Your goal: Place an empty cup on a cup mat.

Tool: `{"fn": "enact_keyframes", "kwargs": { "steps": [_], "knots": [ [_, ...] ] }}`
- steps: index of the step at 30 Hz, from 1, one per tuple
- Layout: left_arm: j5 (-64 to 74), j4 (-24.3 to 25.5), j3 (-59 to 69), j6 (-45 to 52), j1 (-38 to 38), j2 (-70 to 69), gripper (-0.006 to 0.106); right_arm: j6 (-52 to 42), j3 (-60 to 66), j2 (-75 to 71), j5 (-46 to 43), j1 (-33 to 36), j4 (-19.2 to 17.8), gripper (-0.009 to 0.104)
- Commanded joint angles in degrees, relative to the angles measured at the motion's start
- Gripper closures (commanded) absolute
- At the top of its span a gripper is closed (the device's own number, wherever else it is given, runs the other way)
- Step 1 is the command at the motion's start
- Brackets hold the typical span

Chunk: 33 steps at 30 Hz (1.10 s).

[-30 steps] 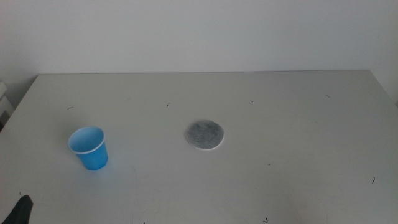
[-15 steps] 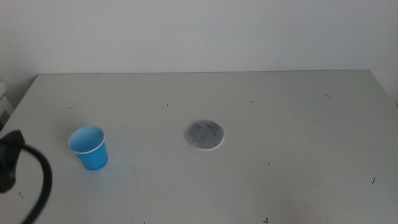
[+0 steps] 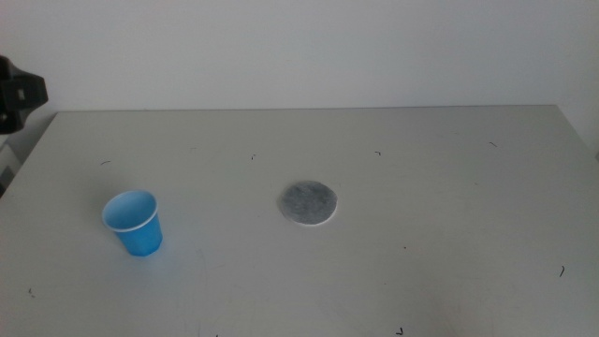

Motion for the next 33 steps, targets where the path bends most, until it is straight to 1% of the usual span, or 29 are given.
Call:
{"fn": "enact_keyframes", "kwargs": {
  "steps": [1, 8, 33],
  "knots": [
    [1.48, -0.86, -6.25, -0.52, -0.38, 2.67, -0.005, -0.49, -0.66, -1.1, -4.48, 0.11, -0.52, 0.001],
    [11.21, -0.81, -13.43, -0.52, -0.38, 11.33, -0.005, -0.49, -0.66, -1.1, -4.48, 0.11, -0.52, 0.001],
    [12.83, -0.99, -13.44, -0.52, -0.38, 32.92, -0.005, -0.49, -0.66, -1.1, -4.48, 0.11, -0.52, 0.001]
  ]
}}
